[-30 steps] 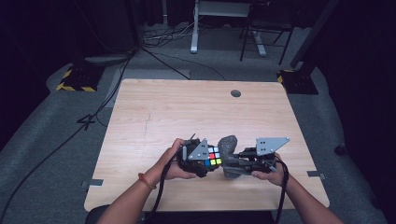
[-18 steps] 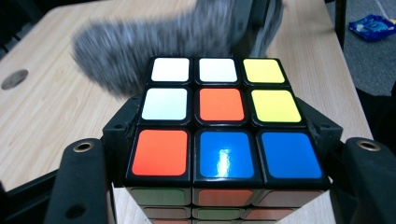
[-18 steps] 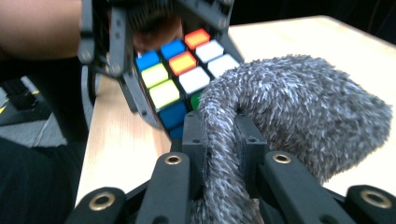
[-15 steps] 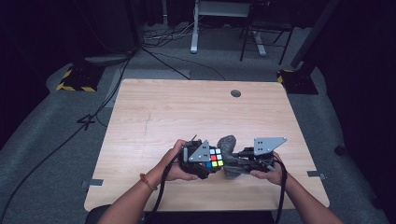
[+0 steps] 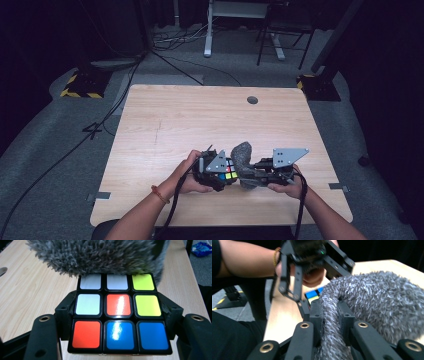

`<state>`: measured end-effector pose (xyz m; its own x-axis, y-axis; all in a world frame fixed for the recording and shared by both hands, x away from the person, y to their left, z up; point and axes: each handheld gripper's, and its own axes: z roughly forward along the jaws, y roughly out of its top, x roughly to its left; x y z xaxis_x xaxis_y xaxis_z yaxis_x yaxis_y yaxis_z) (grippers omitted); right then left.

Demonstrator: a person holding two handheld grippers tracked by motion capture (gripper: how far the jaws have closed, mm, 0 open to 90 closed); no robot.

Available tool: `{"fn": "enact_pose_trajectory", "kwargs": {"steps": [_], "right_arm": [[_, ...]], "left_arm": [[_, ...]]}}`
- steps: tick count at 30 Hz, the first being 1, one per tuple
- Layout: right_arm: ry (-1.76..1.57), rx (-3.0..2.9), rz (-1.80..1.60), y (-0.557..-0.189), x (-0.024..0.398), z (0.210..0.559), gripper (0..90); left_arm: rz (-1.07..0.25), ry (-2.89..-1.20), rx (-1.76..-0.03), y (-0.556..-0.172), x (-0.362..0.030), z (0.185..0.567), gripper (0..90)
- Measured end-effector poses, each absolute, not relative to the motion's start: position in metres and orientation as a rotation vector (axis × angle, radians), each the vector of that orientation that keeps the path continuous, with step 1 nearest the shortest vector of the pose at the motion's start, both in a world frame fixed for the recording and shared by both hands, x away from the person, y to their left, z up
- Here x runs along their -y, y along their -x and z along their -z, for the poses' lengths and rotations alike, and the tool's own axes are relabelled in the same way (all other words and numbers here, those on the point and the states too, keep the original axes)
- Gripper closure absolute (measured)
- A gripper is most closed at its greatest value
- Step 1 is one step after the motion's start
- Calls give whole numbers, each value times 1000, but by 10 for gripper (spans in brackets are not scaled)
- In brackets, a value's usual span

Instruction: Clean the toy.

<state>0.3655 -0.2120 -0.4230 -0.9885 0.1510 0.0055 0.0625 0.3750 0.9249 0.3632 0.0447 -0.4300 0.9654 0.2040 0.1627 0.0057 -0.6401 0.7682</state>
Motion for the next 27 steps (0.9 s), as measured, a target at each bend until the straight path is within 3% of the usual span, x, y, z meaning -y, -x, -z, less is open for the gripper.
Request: {"fn": "enact_pose_trajectory", "kwargs": {"steps": [11,19,27], "right_arm": [[-205,-2553,-1715,-365,209,426,781],[-149,-2556,-1736,-359,203,422,781],[-277,-2587,-1572,-371,211,432,782]], "left_arm": [[-255,-2249,-129,-363,-43,431,332],[-302,-2324,-109,-358,-31,438,332],[-310,-2225,-154,-362,-48,422,334]]}}
